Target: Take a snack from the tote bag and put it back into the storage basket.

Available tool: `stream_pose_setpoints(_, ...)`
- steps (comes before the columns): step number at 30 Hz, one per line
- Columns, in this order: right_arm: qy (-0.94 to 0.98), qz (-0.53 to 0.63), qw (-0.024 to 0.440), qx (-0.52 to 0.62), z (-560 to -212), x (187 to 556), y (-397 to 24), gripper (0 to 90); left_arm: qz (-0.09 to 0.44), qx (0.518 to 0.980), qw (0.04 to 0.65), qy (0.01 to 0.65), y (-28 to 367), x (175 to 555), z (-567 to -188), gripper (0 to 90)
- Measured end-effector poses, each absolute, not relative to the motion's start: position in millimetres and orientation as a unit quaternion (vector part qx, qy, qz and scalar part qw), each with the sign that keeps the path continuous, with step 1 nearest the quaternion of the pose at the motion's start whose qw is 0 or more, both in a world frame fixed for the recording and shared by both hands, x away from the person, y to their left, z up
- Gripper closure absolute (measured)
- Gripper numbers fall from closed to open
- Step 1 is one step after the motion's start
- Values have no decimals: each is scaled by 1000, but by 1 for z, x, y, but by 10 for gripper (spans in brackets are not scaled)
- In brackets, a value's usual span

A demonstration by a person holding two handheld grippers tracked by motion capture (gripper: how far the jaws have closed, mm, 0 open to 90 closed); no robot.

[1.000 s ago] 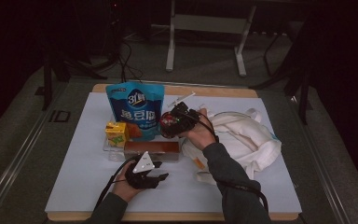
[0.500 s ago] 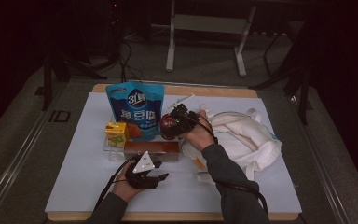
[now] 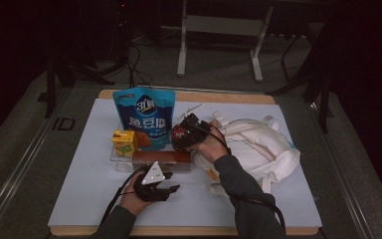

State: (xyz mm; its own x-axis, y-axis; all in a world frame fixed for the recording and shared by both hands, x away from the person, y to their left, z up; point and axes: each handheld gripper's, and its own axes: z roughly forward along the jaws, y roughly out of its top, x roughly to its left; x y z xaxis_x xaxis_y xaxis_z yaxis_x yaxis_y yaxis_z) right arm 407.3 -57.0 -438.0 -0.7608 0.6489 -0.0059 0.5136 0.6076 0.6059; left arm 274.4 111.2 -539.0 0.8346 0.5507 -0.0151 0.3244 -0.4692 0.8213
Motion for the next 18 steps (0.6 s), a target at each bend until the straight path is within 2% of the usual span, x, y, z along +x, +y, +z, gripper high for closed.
stream_pose_setpoints(18,884,288,108,352,-442,405,-56,249,128,848,445,258,111,274,-539,473)
